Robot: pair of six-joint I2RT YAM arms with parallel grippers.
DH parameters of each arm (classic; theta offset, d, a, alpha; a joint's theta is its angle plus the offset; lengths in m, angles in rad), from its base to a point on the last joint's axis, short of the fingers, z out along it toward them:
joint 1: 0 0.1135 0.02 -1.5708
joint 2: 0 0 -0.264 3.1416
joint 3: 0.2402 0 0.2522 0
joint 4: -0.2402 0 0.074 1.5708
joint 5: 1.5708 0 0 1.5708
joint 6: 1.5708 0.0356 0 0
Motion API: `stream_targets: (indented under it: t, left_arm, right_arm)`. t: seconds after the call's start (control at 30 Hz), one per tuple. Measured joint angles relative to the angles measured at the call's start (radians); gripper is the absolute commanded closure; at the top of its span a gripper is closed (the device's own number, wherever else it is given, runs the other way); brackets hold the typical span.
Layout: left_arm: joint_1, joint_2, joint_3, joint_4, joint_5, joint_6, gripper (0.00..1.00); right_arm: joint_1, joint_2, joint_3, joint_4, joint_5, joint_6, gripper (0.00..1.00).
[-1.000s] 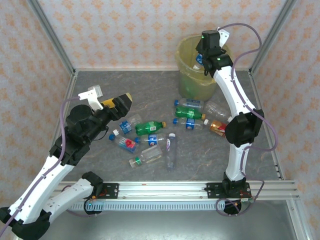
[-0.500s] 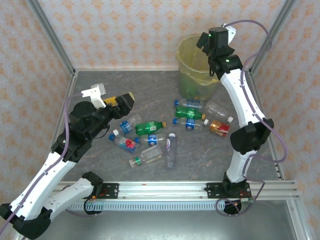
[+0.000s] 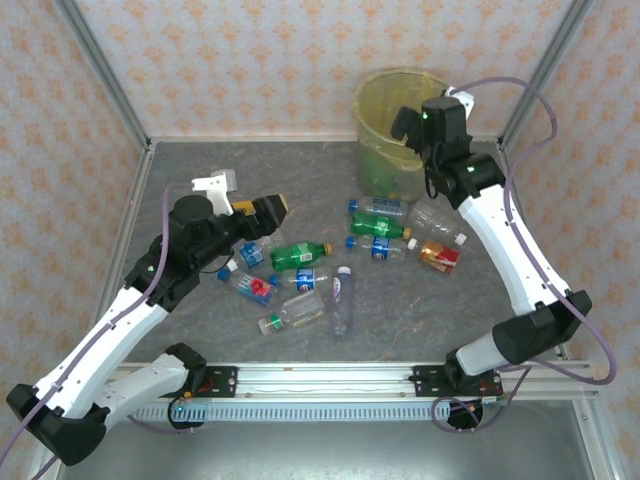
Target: Put the plastic bottles in the bin
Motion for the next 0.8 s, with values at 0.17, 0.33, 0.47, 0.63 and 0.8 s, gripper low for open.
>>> stream_targets:
  t: [0.17,0.33,0.47,0.63,0.8]
  left_arm:
    - [0.0,0.031,-0.002,-0.007,0.008,0.005,0.01]
    - [0.0,0.038,-0.008,-0.008,0.011,0.005,0.01]
    - [0.0,0.052,-0.02,-0.012,0.02,0.013,0.01]
    - [0.0,0.055,-0.047,-0.04,0.034,0.023,0.01]
    - [0.0,0.051,-0.055,-0.058,0.034,0.023,0.01]
  right_arm:
    - [0.087,-0.097,-0.147,-0.028,-0.019,0.037,0.0]
    - [0.168,-0.17,-0.289,-0.049,-0.064,0.109,0.0]
    - [0.237,-0.178,-0.394,-0.057,-0.106,0.18,0.0]
    - [0.327,-0.178,-0.532,-0.046,-0.159,0.28,0.0]
    - [0.393,-0.178,-0.66,0.003,-0.224,0.374,0.0]
